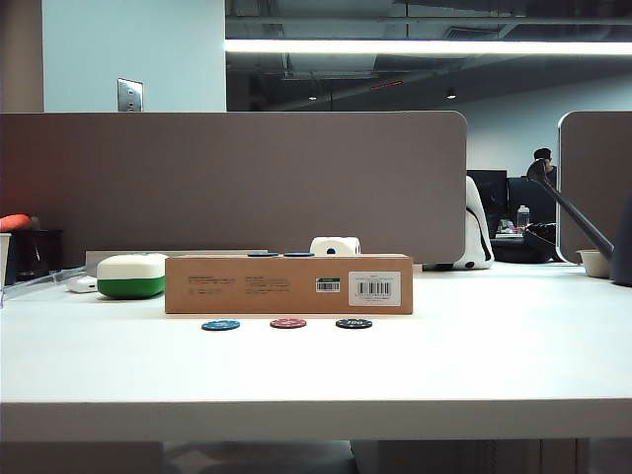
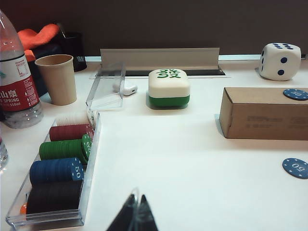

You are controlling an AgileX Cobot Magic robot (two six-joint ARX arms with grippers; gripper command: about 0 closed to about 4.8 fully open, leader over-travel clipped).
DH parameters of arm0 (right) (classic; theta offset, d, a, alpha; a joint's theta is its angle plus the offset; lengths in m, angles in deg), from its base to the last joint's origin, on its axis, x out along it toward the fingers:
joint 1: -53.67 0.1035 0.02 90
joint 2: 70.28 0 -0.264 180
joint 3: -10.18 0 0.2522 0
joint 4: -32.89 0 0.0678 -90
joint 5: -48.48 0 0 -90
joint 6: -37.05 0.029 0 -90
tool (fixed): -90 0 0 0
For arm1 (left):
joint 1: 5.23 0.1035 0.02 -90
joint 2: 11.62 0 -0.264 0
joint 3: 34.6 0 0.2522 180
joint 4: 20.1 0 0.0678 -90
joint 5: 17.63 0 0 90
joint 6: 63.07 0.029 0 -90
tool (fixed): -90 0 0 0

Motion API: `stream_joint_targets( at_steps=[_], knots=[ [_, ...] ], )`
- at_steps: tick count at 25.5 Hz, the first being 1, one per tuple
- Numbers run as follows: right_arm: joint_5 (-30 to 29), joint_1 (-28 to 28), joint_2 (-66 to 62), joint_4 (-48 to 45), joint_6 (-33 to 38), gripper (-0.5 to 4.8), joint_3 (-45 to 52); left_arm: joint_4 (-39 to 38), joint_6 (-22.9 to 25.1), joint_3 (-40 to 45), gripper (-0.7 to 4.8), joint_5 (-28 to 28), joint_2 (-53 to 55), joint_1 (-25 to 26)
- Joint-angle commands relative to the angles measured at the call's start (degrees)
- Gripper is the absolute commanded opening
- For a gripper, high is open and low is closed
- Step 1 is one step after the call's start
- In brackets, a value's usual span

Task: Push the chip, whose value equals the sum of all the chip values on the rectangular box, forward next to the box.

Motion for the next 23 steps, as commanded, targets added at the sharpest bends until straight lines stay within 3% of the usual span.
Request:
stream_joint_targets(
  at_steps=[1,15,23],
  knots=[
    [0.0,0.0,0.0,-0.9,-0.2,-0.04,0.3,0.7,0.0,-0.2,-0.05,0.2,0.0,0.0],
    [0.0,0.0,0.0,-0.9,-0.2,-0.04,0.3,0.8,0.0,-0.4,-0.05,0.2,0.9,-0.1],
    [0.0,0.0,0.0,-0.9,-0.2,-0.04,0.3,0.3,0.0,-5.2,-0.05,0.2,19.5,-0.1]
  ],
)
